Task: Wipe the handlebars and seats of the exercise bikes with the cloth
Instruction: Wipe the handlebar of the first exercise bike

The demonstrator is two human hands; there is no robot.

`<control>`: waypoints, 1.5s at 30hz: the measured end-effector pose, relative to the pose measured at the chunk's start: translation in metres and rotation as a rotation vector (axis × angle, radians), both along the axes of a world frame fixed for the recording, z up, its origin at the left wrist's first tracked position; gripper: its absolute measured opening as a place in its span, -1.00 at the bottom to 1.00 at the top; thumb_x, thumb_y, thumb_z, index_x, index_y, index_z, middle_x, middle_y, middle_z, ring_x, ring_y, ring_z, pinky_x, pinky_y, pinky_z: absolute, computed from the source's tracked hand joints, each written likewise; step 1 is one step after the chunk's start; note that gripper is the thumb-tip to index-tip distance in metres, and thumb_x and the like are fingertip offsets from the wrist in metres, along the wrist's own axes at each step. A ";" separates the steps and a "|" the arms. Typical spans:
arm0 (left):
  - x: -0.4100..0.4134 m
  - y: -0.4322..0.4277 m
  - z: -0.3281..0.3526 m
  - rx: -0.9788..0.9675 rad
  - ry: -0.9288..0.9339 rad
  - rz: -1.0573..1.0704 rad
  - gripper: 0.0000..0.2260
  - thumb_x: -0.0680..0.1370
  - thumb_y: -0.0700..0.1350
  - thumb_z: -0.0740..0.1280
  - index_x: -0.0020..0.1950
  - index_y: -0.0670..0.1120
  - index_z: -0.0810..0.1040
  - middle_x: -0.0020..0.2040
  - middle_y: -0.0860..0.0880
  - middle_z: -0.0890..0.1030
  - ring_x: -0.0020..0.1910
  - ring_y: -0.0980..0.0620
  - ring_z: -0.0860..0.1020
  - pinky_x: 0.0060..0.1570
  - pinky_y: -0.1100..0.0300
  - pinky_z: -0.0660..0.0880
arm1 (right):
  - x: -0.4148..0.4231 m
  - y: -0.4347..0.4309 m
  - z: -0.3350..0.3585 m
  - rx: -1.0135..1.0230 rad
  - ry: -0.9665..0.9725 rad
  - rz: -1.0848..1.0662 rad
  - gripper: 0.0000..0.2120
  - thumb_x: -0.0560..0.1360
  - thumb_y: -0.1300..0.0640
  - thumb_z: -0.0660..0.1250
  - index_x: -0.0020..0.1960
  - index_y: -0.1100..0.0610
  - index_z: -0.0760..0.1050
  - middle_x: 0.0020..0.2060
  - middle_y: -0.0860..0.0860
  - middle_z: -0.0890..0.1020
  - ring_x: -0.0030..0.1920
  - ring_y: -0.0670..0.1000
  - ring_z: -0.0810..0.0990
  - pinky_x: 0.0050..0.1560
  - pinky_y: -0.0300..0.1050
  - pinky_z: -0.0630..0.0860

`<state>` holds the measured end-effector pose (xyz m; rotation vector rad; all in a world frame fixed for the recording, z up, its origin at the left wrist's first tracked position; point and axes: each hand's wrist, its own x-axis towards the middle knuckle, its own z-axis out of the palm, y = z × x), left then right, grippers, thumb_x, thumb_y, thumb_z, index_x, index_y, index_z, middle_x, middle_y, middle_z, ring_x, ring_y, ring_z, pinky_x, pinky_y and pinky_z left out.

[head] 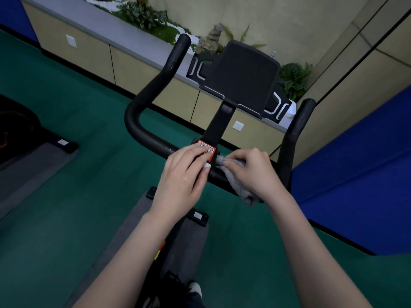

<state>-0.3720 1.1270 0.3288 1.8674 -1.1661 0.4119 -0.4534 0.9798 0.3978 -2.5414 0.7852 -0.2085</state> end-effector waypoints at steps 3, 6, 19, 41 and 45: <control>0.001 0.000 0.000 -0.001 -0.006 0.000 -0.75 0.59 -0.19 0.27 0.25 -0.18 0.55 0.23 -0.05 0.55 0.30 -0.01 0.45 0.30 0.10 0.34 | 0.014 -0.002 0.000 0.054 0.082 0.038 -0.89 0.53 0.08 0.35 -0.08 0.07 0.64 -0.15 -0.03 0.65 -0.03 -0.05 0.57 -0.05 -0.24 0.38; 0.000 0.000 -0.001 -0.003 -0.017 -0.002 -0.75 0.59 -0.19 0.27 0.25 -0.19 0.55 0.23 -0.05 0.55 0.31 0.00 0.45 0.29 0.06 0.35 | 0.002 -0.012 0.002 0.081 0.179 0.078 -0.82 0.56 0.04 0.30 -0.05 0.09 0.64 -0.10 0.00 0.67 -0.04 -0.04 0.60 -0.04 -0.16 0.49; -0.007 -0.001 0.003 0.032 -0.048 0.060 -0.75 0.57 -0.20 0.28 0.22 -0.19 0.57 0.21 -0.07 0.56 0.30 -0.01 0.44 0.31 0.14 0.26 | -0.035 -0.014 0.004 -0.106 0.092 0.066 -0.82 0.57 0.05 0.27 0.03 0.07 0.63 -0.07 0.05 0.68 -0.03 0.07 0.62 -0.06 -0.09 0.54; -0.015 -0.006 0.020 0.262 -0.004 -0.095 -0.78 0.58 -0.11 0.27 0.11 -0.17 0.62 0.23 -0.02 0.56 0.31 -0.03 0.45 0.33 0.06 0.31 | -0.093 0.023 -0.060 -0.433 -0.696 -0.217 -0.83 0.53 0.24 0.30 0.02 0.32 0.60 -0.11 0.17 0.60 -0.17 -0.10 0.53 -0.22 -0.28 0.53; -0.009 -0.001 0.023 0.281 0.039 -0.175 -0.71 0.60 -0.07 0.20 0.18 -0.17 0.60 0.25 -0.02 0.54 0.35 0.00 0.41 0.37 0.07 0.27 | -0.085 0.043 -0.064 -0.339 -0.752 -0.345 -0.80 0.53 0.22 0.30 0.04 0.33 0.58 -0.11 0.18 0.57 -0.10 -0.14 0.48 -0.08 -0.41 0.44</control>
